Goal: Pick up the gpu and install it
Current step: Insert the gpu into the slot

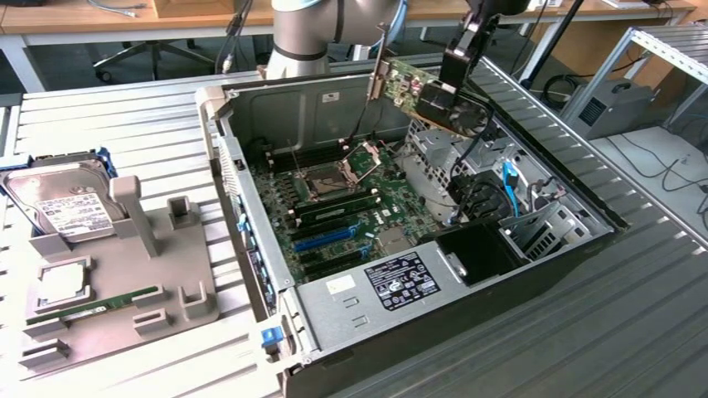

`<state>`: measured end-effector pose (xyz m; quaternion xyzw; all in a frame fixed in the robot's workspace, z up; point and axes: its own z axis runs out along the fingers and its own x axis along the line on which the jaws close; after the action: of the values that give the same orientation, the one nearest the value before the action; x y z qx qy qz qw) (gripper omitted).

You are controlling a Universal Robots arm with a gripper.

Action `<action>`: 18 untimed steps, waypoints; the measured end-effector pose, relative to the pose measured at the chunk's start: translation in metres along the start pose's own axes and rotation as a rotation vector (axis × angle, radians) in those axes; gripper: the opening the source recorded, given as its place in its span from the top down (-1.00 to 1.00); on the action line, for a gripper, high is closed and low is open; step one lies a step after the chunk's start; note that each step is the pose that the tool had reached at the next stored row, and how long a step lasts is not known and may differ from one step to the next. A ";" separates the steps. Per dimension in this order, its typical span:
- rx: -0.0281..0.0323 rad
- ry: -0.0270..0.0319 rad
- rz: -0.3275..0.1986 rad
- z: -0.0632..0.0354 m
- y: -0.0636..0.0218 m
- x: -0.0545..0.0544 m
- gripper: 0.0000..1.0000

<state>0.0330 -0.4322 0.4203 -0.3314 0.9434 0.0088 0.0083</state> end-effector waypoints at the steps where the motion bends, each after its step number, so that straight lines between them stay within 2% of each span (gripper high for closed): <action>1: -0.0001 0.0004 -0.014 0.0000 0.0000 0.000 0.47; 2: -0.0002 0.0012 -0.047 0.0000 0.0000 0.000 0.47; 14: -0.0009 0.0064 -0.252 0.0001 0.0002 0.000 0.47; 15: -0.0010 0.0071 -0.279 0.0001 0.0002 0.000 0.47; 17: -0.0013 0.0093 -0.367 0.0001 0.0003 0.000 0.47; 18: -0.0014 0.0098 -0.386 0.0001 0.0004 0.000 0.47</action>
<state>0.0330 -0.4318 0.4203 -0.5062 0.8624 0.0061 0.0050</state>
